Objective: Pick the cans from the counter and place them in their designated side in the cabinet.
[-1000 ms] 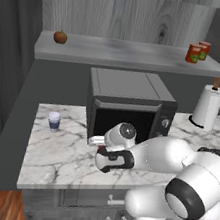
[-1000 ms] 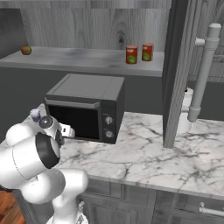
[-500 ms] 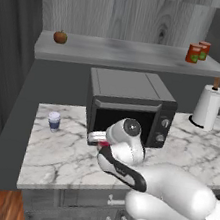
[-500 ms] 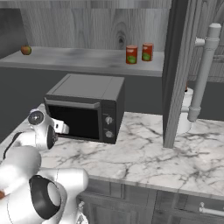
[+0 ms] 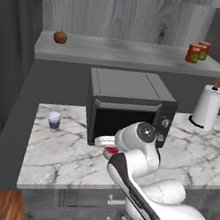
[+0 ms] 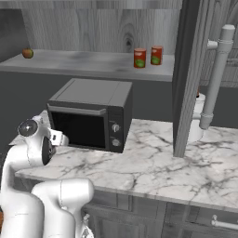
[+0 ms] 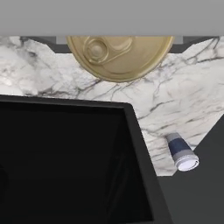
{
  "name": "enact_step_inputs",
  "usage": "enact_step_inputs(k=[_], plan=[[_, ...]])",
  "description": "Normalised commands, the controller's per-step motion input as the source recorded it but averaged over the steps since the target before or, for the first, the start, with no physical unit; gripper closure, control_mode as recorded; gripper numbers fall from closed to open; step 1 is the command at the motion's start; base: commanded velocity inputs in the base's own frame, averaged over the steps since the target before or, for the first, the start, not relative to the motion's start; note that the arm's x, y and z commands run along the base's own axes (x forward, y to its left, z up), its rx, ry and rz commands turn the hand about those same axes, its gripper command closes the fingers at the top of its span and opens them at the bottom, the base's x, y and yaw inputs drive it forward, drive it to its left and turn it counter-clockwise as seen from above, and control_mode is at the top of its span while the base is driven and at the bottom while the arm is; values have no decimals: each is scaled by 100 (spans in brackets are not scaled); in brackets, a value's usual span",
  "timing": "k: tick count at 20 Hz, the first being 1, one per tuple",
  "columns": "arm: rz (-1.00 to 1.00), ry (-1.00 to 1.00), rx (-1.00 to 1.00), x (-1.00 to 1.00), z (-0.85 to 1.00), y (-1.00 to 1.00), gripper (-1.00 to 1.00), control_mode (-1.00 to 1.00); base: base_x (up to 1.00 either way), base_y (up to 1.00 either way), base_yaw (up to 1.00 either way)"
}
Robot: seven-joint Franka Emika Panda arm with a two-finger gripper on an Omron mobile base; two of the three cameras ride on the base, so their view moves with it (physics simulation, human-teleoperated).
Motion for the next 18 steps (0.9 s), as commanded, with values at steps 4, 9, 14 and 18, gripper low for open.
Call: enact_step_inputs(k=[4,9,14,18], plan=[[0,-9,1,-64,16,-23,100,-100,0,0,0],[0,-11,1,-53,21,-18,100,-100,0,0,0],[0,-6,1,-51,23,-16,100,-100,0,0,0],[0,-10,1,-49,20,-25,100,-100,0,0,0]])
